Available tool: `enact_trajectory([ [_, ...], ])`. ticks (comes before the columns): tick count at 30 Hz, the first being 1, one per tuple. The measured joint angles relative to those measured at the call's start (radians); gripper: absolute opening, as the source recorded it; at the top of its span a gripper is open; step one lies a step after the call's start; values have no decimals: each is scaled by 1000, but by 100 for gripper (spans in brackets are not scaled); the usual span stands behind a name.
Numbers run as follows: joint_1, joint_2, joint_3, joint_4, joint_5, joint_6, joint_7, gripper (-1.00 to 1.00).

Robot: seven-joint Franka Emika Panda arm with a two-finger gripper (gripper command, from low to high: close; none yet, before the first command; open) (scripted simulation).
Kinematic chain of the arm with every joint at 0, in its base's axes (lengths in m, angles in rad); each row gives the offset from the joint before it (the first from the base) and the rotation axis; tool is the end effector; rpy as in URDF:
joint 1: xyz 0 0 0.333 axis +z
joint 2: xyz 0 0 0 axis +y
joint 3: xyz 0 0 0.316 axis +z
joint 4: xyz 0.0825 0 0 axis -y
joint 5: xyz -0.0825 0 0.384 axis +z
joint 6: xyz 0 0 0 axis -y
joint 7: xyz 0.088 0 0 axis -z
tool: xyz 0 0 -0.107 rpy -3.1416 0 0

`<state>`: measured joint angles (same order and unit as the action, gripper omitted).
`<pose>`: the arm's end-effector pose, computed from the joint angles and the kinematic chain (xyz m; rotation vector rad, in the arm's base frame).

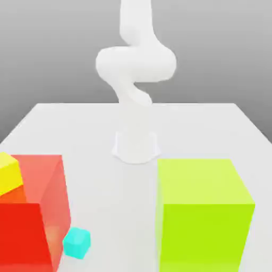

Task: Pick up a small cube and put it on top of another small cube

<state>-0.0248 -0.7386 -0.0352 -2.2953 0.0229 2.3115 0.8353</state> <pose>0.3677 -0.0268 0.6923 -2.3876 1.1596 -0.9481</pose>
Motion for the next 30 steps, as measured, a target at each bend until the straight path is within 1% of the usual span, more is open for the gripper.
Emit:
enact_trajectory([
  [10,-169,283,-107,-38,150,108,390,0],
  [17,-289,478,-170,-68,231,186,691,0],
  [23,-388,641,-232,-94,275,258,968,0],
  [28,-488,769,-281,-120,291,322,1212,0],
  [30,-484,794,-285,-150,279,351,1305,0],
])
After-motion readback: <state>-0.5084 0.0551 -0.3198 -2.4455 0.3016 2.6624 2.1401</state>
